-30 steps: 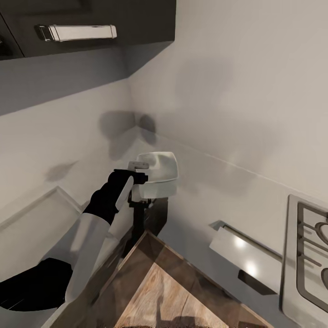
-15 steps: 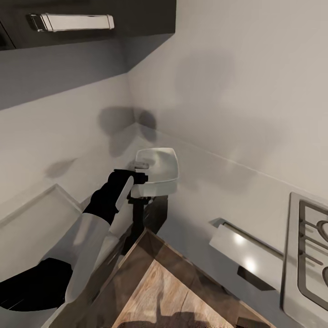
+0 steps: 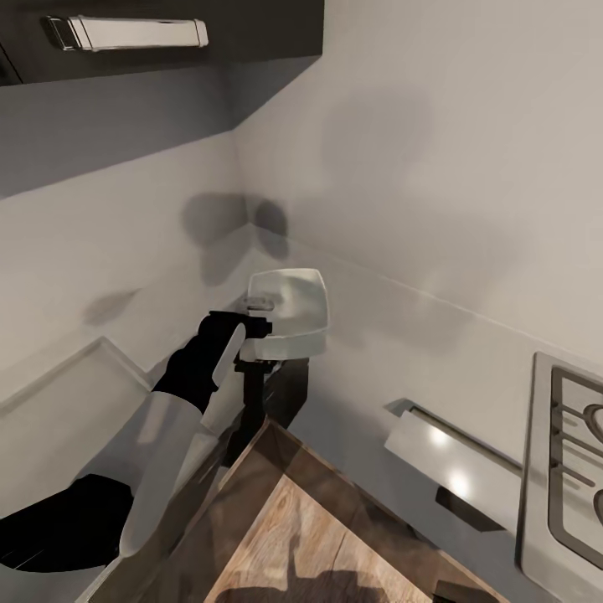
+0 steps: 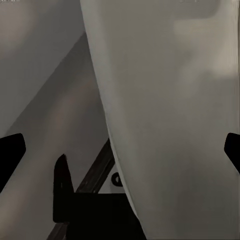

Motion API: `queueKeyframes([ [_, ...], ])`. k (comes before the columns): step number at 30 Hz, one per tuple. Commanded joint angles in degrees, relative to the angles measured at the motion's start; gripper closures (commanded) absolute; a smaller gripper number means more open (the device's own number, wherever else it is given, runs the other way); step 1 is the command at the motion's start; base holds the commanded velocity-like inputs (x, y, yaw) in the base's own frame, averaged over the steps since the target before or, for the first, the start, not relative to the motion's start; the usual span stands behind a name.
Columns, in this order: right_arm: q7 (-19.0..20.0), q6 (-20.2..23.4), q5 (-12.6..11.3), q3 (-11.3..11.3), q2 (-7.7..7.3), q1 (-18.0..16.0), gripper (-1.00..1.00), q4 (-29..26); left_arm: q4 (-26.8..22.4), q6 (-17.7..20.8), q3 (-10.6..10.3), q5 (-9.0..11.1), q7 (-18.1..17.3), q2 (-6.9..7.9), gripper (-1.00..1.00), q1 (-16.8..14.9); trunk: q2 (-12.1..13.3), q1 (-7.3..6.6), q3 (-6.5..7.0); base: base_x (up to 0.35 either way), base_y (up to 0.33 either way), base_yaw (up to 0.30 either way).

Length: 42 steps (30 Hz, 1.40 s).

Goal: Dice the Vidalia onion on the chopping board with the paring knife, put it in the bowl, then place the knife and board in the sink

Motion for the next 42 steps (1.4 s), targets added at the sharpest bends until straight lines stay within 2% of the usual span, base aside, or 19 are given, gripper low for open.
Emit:
queueKeyframes([
  [1,0.2,-0.3,-0.6,0.4,0.0,0.0,-1.0,0.1,-0.2,0.2,-0.1,0.6,0.5,0.04,-1.0,0.0,-0.1,0.03,-0.09,0.0,0.0,0.0],
  [2,0.2,-0.3,-0.6,0.4,0.0,0.0,-1.0,0.1,-0.4,0.2,-0.1,0.6,0.5,0.05,-1.0,0.0,-0.1,0.03,-0.09,0.0,0.0,0.0],
  [3,0.2,-0.3,-0.6,0.4,0.0,0.0,-1.0,0.1,-0.4,0.2,-0.1,0.6,0.5,0.06,1.0,0.0,-0.1,0.03,-0.09,0.0,0.0,0.0],
  [19,0.2,-0.3,-0.6,0.4,0.0,0.0,-1.0,0.1,-1.3,0.2,0.0,0.6,0.5,0.06,1.0,0.0,-0.1,0.03,-0.09,0.0,0.0,0.0],
  [23,0.2,-0.3,-0.6,0.4,0.0,0.0,-1.0,0.1,-5.2,0.4,0.4,0.6,0.5,0.06,1.0,0.0,-0.1,0.03,-0.09,0.0,0.0,0.0],
  [28,0.2,-0.3,-0.6,0.4,0.04,0.0,-1.0,0.1,-13.1,0.9,3.6,0.7,0.5,0.07,1.0,0.0,-0.1,0.03,-0.09,0.0,0.0,0.0],
  [31,0.2,-0.3,-0.6,0.4,0.08,0.0,-1.0,0.1,-18.1,1.6,4.2,0.8,0.4,0.07,1.0,0.0,-0.1,0.03,-0.09,0.0,0.0,0.0],
  [37,0.2,-0.3,-0.6,0.4,0.09,0.0,-1.0,0.1,-24.6,7.7,4.4,0.9,0.4,0.07,1.0,0.0,-0.1,0.03,-0.09,0.0,0.0,0.0],
  [39,0.2,-0.3,-0.6,0.4,0.09,0.0,-1.0,0.1,-25.3,8.3,4.6,0.9,0.4,0.07,1.0,0.0,-0.1,0.03,-0.09,0.0,0.0,0.0],
  [42,0.2,-0.3,-0.6,0.4,0.09,0.0,-1.0,0.1,-26.6,8.8,6.1,1.0,0.3,0.07,1.0,0.1,-0.1,0.03,-0.09,0.0,0.0,0.0],
])
